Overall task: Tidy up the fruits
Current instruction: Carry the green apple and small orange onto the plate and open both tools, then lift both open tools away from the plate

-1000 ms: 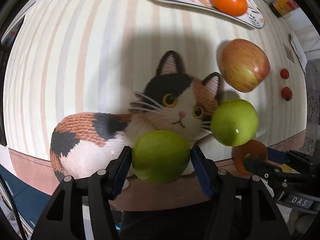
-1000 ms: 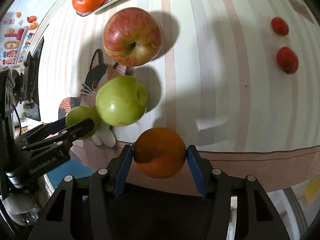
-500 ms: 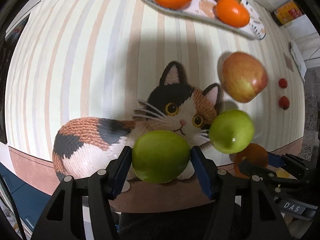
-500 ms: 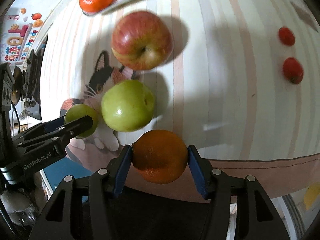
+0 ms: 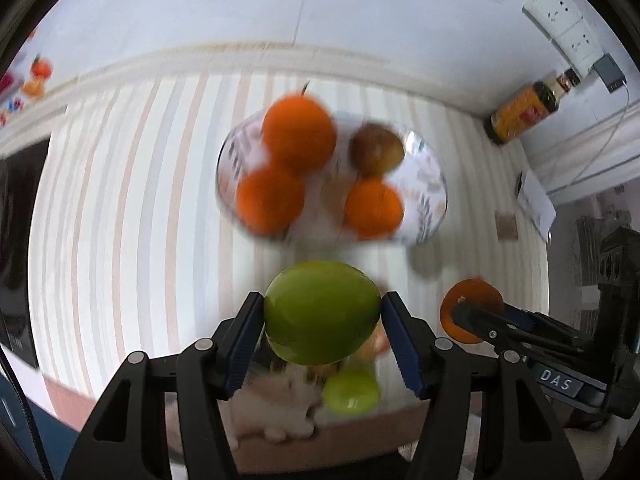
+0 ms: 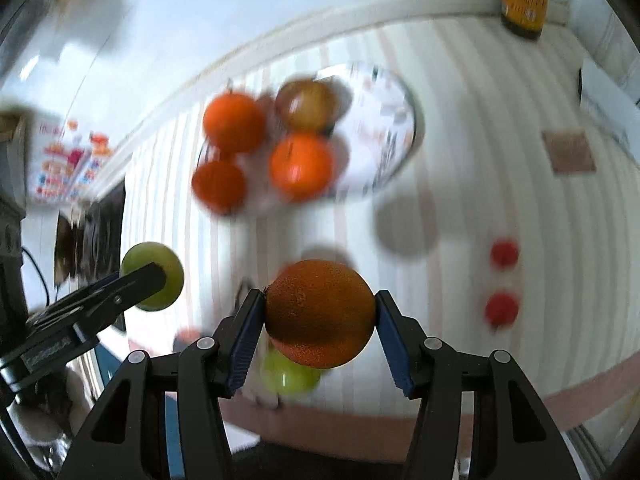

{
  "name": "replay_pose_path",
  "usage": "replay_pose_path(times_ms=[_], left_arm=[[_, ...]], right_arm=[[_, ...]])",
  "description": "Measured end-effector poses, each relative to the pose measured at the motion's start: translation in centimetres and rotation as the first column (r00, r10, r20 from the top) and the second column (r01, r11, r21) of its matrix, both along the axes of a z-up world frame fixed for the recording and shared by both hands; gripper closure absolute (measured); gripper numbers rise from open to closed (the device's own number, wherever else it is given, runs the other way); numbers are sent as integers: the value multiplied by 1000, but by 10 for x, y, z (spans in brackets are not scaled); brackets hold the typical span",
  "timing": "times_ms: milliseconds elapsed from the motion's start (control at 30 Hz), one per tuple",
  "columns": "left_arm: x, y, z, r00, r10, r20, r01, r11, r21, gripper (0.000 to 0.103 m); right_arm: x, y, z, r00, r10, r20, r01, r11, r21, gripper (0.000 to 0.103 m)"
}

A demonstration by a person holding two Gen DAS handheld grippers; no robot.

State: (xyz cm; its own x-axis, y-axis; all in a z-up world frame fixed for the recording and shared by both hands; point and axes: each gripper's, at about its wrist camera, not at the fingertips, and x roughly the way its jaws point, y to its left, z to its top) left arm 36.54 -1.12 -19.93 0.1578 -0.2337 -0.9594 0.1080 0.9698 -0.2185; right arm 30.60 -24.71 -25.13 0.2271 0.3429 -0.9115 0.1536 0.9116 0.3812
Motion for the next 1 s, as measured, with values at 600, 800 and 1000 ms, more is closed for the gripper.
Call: replay_pose_path(times_ms=[600,800,1000], left_arm=[[120,-53,-57,996,-51,-73,60,991,118,22],[119,-49,-57,999,-30,-46,36,989,141,6],[107,-39,-53,999,1,-34,4,990,138,6]], right_arm=[[126,-21,-71,990,-96,-100,95,995,-13,9],[118,-27,-71,992,-87,-88,81,994,-70,8],[107,-26,-55,996,-57,-68,44,983,-180,8]])
